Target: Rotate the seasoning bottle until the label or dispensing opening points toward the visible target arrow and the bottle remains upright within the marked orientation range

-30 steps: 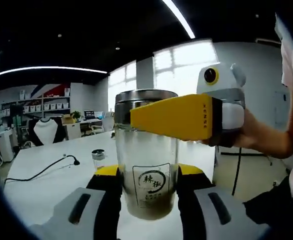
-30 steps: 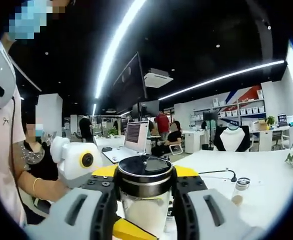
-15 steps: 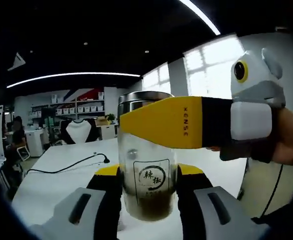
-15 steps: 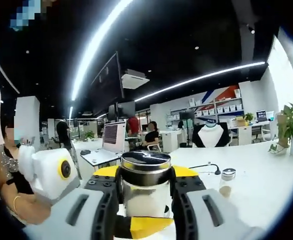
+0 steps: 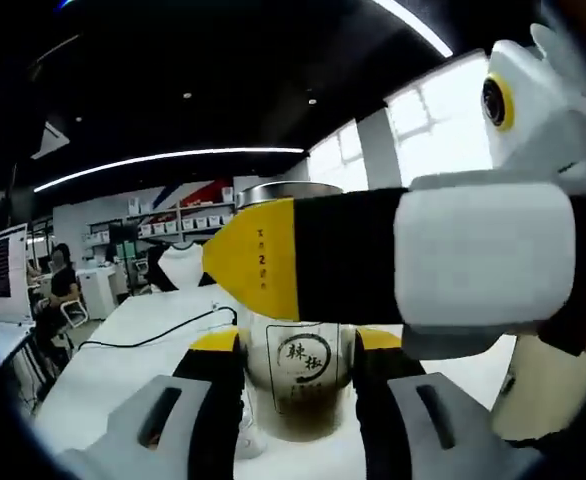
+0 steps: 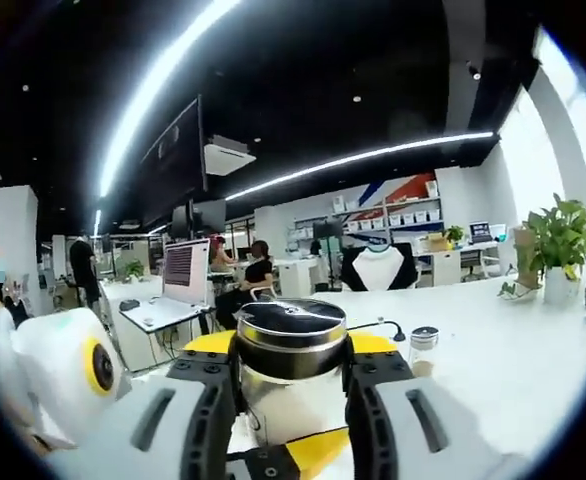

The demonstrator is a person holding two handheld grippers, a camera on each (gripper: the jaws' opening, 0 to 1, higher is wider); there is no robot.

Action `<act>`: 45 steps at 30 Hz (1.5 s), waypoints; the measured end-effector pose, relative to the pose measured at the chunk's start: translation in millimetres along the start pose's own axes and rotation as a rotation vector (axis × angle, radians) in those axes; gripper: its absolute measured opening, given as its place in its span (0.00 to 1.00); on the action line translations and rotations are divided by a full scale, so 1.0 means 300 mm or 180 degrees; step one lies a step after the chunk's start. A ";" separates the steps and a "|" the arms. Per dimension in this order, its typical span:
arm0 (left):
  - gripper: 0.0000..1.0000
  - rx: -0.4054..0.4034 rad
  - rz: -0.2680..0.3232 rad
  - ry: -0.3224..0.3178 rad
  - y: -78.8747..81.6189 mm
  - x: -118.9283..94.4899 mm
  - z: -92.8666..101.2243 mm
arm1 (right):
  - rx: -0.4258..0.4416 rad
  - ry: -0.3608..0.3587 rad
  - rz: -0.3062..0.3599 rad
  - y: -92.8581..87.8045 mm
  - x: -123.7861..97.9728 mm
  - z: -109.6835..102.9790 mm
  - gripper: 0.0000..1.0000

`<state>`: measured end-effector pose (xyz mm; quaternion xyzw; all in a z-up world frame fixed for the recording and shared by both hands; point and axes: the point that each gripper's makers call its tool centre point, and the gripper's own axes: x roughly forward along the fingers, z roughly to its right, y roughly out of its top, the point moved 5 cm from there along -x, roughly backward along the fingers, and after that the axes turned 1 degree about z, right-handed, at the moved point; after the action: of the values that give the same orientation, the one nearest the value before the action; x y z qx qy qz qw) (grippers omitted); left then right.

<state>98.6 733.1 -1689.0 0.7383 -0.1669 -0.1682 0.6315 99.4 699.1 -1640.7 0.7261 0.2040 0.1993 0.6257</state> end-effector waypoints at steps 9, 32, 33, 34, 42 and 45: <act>0.45 -0.0144 0.0015 -0.0243 -0.030 -0.001 0.027 | -0.0006 0.0090 -0.0031 -0.032 -0.022 0.029 0.38; 1.00 0.0202 -0.0393 -0.0176 -0.141 -0.128 -0.126 | -0.0221 0.0052 -0.0397 -0.192 0.042 0.208 0.37; 1.00 0.0210 -0.0393 -0.0178 -0.141 -0.132 -0.129 | -0.0225 0.0045 -0.0397 -0.198 0.044 0.214 0.37; 1.00 0.0218 -0.0402 -0.0164 -0.140 -0.149 -0.146 | -0.0237 0.0054 -0.0411 -0.205 0.049 0.223 0.37; 1.00 0.0232 -0.0454 0.0354 -0.123 -0.210 -0.303 | -0.0213 0.0090 -0.0595 -0.271 0.091 0.267 0.37; 1.00 0.0172 -0.0414 0.0422 -0.112 -0.231 -0.343 | -0.0283 0.0127 -0.0659 -0.289 0.110 0.275 0.37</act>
<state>85.6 859.9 -1704.6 0.7739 -0.0810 -0.1550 0.6087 168.0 660.6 -1736.7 0.6686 0.2812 0.1568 0.6703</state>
